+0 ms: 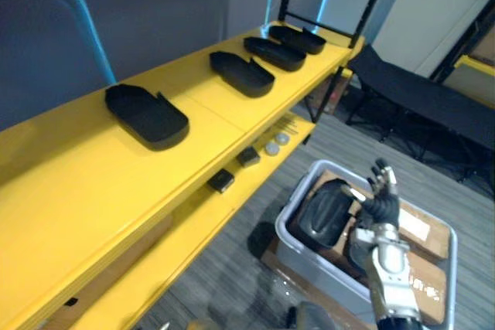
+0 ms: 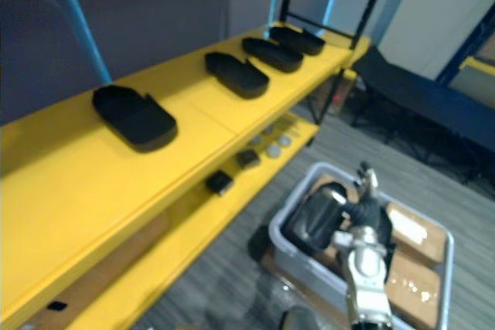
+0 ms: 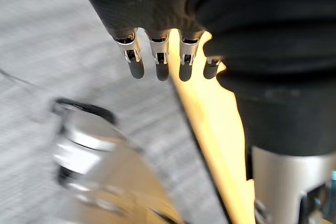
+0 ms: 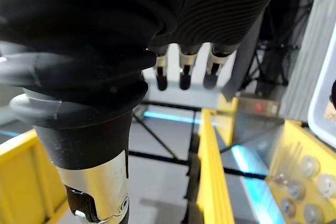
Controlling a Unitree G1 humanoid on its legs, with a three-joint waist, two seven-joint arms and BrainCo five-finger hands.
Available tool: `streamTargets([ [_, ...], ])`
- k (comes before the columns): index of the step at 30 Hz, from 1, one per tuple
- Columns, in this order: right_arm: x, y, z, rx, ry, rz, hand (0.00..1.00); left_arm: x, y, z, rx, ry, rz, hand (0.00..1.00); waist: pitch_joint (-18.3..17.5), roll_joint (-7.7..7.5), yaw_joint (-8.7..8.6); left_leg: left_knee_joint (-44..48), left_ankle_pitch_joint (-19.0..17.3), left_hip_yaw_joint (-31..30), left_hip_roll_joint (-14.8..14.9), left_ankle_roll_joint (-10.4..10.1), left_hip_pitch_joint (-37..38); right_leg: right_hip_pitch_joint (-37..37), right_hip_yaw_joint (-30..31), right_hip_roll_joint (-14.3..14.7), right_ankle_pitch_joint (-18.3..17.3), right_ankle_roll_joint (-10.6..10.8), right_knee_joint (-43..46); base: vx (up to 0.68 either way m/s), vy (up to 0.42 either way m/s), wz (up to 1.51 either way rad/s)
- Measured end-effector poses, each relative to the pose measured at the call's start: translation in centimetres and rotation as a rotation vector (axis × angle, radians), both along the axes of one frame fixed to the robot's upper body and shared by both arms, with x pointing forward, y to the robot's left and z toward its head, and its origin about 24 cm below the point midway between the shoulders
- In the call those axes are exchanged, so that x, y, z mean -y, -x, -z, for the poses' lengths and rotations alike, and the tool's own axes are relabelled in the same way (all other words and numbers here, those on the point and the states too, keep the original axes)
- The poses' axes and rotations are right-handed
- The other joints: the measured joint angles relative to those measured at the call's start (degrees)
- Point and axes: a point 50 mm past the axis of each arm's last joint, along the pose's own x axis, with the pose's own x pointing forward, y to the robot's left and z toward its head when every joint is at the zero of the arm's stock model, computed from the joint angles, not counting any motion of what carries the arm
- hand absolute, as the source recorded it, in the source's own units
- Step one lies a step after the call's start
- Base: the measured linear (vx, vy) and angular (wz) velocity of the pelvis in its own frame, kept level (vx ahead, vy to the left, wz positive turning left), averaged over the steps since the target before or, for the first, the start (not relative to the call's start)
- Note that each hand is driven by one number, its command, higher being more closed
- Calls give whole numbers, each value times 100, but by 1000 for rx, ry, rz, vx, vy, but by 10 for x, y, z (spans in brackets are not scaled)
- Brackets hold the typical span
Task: Walk over and take plastic housings, then place them on the shelf
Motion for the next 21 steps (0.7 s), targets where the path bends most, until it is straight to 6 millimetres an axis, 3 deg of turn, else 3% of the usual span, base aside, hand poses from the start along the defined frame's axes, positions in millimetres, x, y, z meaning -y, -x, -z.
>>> streamTargets([
  [2,3,-3,0,-19,10,14,0,8,2,3,9,36,-43,0,29,73,33,-371,263,29,56,-156,8,201,-197,142,27,134,-916,4,-204,-64],
  [7,4,-8,-4,-33,32,16,0,25,-6,6,60,73,-41,0,170,-7,11,-517,548,272,171,-317,-79,487,-588,364,182,637,-2120,-29,-182,-33],
  [11,10,-8,-12,2,73,134,0,34,-26,6,124,99,-37,0,535,-175,-95,-688,989,272,152,-226,-293,344,-514,480,427,485,-2610,-117,-180,-16],
  [14,38,3,-16,36,49,375,0,37,-31,4,164,72,-20,0,646,-119,-141,-1176,1192,299,51,-337,-206,259,-447,503,610,529,-3037,-69,-79,-36],
  [18,76,27,-12,40,3,663,0,34,-49,-2,208,27,51,0,822,-137,-301,-1366,1193,307,-177,-352,-169,165,-337,358,802,653,-3281,-70,37,-31],
  [19,85,34,-12,44,-8,730,0,30,-63,-6,242,3,118,0,957,-211,-383,-1359,1089,306,-301,-332,-194,86,-289,278,992,621,-3281,-84,61,-19],
  [21,86,35,-11,47,-30,751,0,25,-78,-11,278,-8,171,0,1097,-348,-358,-1237,972,458,-411,-313,-273,-83,-138,192,1123,614,-3282,-103,91,-42],
])
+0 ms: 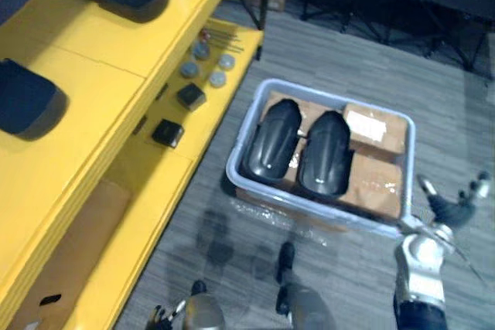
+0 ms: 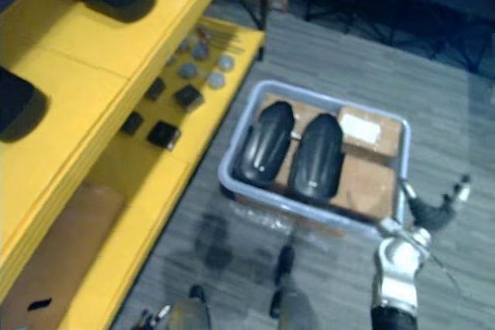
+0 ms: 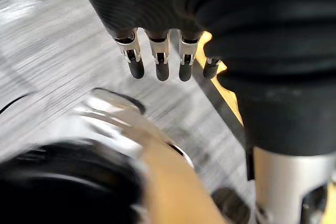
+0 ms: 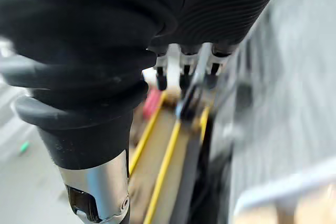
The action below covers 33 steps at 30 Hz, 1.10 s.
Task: Walk over and take plastic housings, then place them on the shelf
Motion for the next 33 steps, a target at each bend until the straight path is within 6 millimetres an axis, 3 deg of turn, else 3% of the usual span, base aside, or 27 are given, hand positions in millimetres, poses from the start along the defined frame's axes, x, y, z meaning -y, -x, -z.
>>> streamTargets([
  [3,0,-1,-2,11,-2,10,0,-7,-20,-8,64,-15,26,0,180,-151,4,371,-187,129,-105,70,-256,-219,36,-134,254,-69,12,-56,75,-31],
  [5,-2,-8,-7,44,-21,6,0,-7,-32,-12,101,-16,33,0,272,-152,17,674,-343,114,-119,102,-491,-382,128,-145,412,-78,51,-1,57,-23],
  [9,-6,-30,-18,87,-66,-36,0,-4,-48,-21,177,-40,82,0,556,-93,95,1062,-604,-53,-125,174,-729,-474,202,-124,511,-36,53,-9,51,-12],
  [13,-9,-58,-17,31,-118,-101,0,-3,-63,-28,232,-66,129,0,737,-74,185,1431,-752,-294,-144,236,-1107,-584,151,-156,575,-9,54,-34,40,13],
  [18,5,-90,-35,11,-147,-99,0,4,-88,-38,296,-77,202,0,877,31,305,1797,-797,-697,-241,299,-1672,-760,-86,-258,644,19,55,-39,27,32],
  [19,11,-95,-43,22,-157,-92,0,8,-95,-41,313,-78,227,0,900,59,414,1832,-798,-791,-271,299,-1773,-796,-148,-279,656,22,56,-36,11,30],
  [23,15,-113,-66,38,-142,-108,0,13,-103,-45,346,-63,241,0,986,158,493,1998,-801,-990,-340,307,-2120,-966,-259,-330,699,20,57,-39,10,19],
  [29,23,-119,-75,-5,-124,-95,0,20,-108,-47,362,-58,275,0,1089,342,588,2106,-801,-1182,-395,309,-2323,-1054,-342,-357,722,12,81,-10,9,8],
  [33,31,-124,-85,-63,-109,-86,0,21,-108,-47,375,-31,252,0,1098,367,596,2177,-801,-1232,-398,309,-2467,-1188,-348,-362,719,8,164,-28,-3,2],
])
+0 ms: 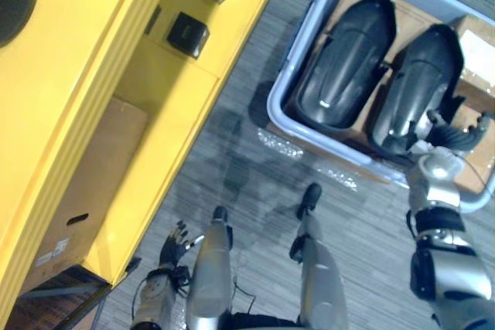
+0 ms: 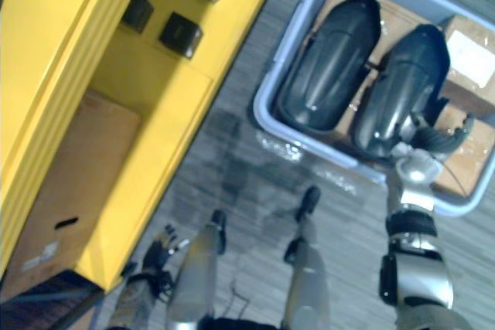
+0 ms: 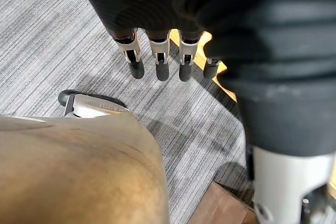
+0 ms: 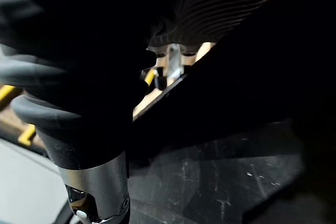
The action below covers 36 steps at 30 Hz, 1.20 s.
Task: Walk over and take plastic housings, then place them on the shelf
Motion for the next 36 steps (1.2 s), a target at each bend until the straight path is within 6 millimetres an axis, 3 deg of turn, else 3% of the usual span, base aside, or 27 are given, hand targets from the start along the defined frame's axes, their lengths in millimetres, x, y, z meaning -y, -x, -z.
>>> streamTargets([
  [1,2,0,-1,-12,7,1,100,0,0,0,1,0,1,0,3,10,3,21,0,-21,-3,0,-42,-32,-9,-1,0,0,14,-36,-6,3],
  [6,19,2,-10,-70,26,9,100,4,0,1,-1,24,0,0,18,100,104,127,1,-66,-3,-1,-150,-146,-5,-9,-9,-12,142,-44,-6,1],
  [12,35,9,-7,-214,76,21,100,5,0,1,0,23,3,0,15,136,124,160,6,-112,-7,-7,-163,-151,-31,-16,-63,-78,193,-30,-6,2],
  [16,43,11,-12,-367,206,60,100,11,-1,1,1,27,32,0,13,294,110,147,43,-238,-20,-33,-241,-153,-163,-18,-55,-65,193,2,-13,13],
  [22,43,11,-13,-501,324,84,100,12,-1,0,10,52,20,0,6,311,111,107,68,-247,-20,-38,-219,-142,-168,-17,-50,-64,194,3,-2,1],
  [29,44,12,-12,-530,354,89,100,15,-5,-4,40,56,27,0,-5,330,110,4,107,-222,-20,-46,-39,-6,-159,-17,-49,-70,182,0,0,0],
  [36,46,19,-8,-522,370,109,100,26,-15,-29,181,137,52,0,-12,342,86,-191,153,-184,-21,-61,286,253,-164,-16,-63,-82,99,12,-2,0],
])
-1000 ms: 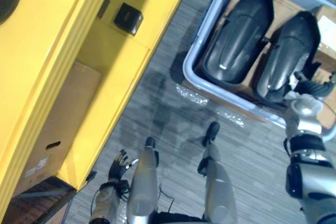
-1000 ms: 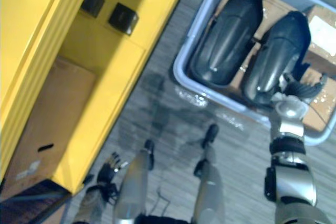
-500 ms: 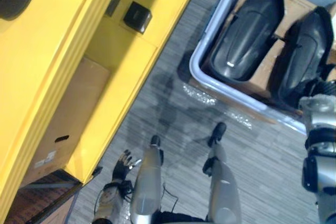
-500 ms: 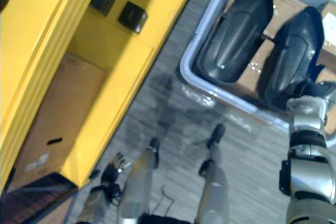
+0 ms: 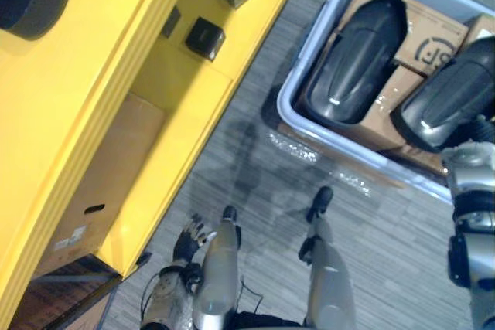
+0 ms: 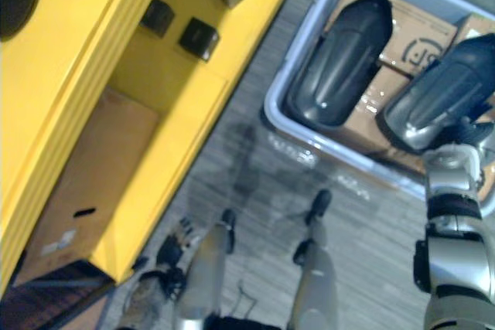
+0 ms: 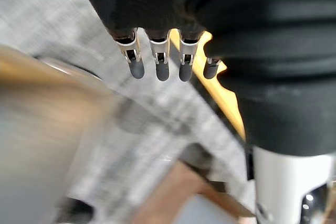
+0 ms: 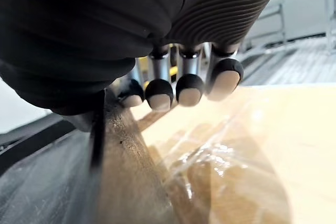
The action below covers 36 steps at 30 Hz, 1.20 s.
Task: Walk over and take plastic housings, then place them on the shelf
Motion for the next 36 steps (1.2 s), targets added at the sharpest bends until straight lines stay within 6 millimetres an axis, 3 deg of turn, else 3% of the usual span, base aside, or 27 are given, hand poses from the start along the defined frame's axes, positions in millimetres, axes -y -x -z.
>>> streamTargets([
  [1,-2,5,-8,66,46,-17,100,6,-9,-35,144,49,44,0,-7,1,-128,-254,45,56,4,-5,445,333,4,2,-23,-5,-54,88,-13,-7],
  [5,-8,10,-11,118,102,-27,100,10,-19,-58,217,66,71,0,-59,6,-222,-408,65,122,12,-8,730,606,7,18,-15,6,-209,97,-12,-6],
  [6,-39,27,31,81,131,-103,100,-2,-21,-112,394,11,101,0,-1051,-90,-266,-995,137,224,50,-29,1229,827,-10,38,-296,39,-215,273,-12,-6],
  [7,-42,26,30,90,155,-114,100,-1,-24,-119,414,-23,140,0,-1140,-62,-302,-1034,152,264,66,-30,1331,901,5,50,-247,88,-214,254,0,-11],
  [12,-45,27,33,90,158,-112,100,4,-33,-124,390,-38,196,0,-1208,-135,-338,-1230,185,306,76,-41,1651,1060,10,72,-242,90,-215,48,7,-4],
  [15,-64,27,37,111,247,-189,100,10,-48,-137,364,-47,327,0,-1568,-176,-373,-1585,263,464,92,-36,1995,1192,35,89,-243,89,-218,51,8,-17],
  [17,-76,24,23,195,323,-263,100,17,-57,-143,354,-45,382,0,-1773,-229,-477,-1622,264,535,90,-36,2076,1211,59,88,-243,89,-219,27,14,-17],
  [21,-92,23,5,308,422,-362,100,30,-68,-129,237,-14,445,0,-2022,-384,-627,-1708,265,653,99,-35,2385,1401,174,107,-242,89,-224,0,1,-14],
  [25,-102,22,-2,371,484,-434,100,26,-76,-119,159,-47,455,0,-2164,-561,-665,-1681,271,775,100,-48,2407,1385,184,105,-340,-19,-276,-63,-40,-12],
  [28,-113,23,-10,437,510,-491,100,24,-77,-120,150,-63,462,0,-2176,-557,-747,-1718,305,772,122,-98,2425,1385,173,125,-394,-3,-276,-39,-69,-2],
  [36,-146,21,-10,518,542,-678,100,57,-83,-110,78,-71,542,0,-2236,-494,-848,-1819,352,798,188,-126,2500,1396,163,195,-331,7,-273,8,-4,-1],
])
